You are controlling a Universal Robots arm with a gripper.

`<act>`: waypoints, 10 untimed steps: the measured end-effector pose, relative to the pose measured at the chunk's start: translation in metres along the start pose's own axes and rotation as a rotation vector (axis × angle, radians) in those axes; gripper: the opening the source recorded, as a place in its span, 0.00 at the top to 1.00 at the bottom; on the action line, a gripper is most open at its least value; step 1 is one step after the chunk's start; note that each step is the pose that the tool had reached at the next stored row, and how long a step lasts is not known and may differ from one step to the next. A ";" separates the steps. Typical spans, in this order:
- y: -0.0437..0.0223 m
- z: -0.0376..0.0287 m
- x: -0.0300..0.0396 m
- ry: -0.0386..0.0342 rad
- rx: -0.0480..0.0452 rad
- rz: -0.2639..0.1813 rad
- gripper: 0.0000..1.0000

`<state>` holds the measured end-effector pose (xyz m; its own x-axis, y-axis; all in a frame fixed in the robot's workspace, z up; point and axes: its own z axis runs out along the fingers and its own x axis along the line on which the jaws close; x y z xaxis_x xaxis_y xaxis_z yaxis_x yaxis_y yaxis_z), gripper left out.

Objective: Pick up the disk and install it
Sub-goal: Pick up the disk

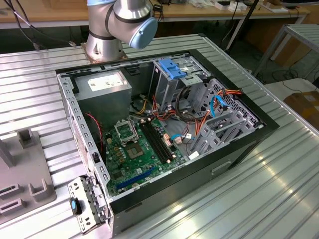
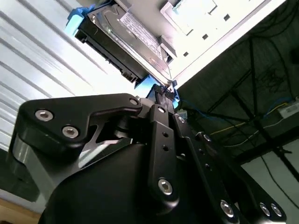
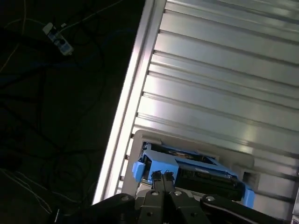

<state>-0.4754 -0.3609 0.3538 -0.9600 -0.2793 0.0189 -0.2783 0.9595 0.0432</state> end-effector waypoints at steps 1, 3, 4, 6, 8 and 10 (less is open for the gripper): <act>0.0000 0.0001 0.0000 0.0015 0.0006 -0.034 0.89; 0.0000 0.0003 0.0000 0.0051 0.0022 -0.117 0.89; 0.0000 0.0003 0.0000 0.0062 0.0025 -0.144 0.89; 0.0000 0.0003 0.0000 0.0081 0.0032 -0.189 0.89; 0.0000 0.0003 0.0000 0.0098 0.0039 -0.229 0.89; 0.0000 0.0003 0.0000 0.0134 0.0055 -0.311 0.89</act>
<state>-0.4754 -0.3609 0.3535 -0.8283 -0.5600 0.0187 -0.5589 0.8281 0.0436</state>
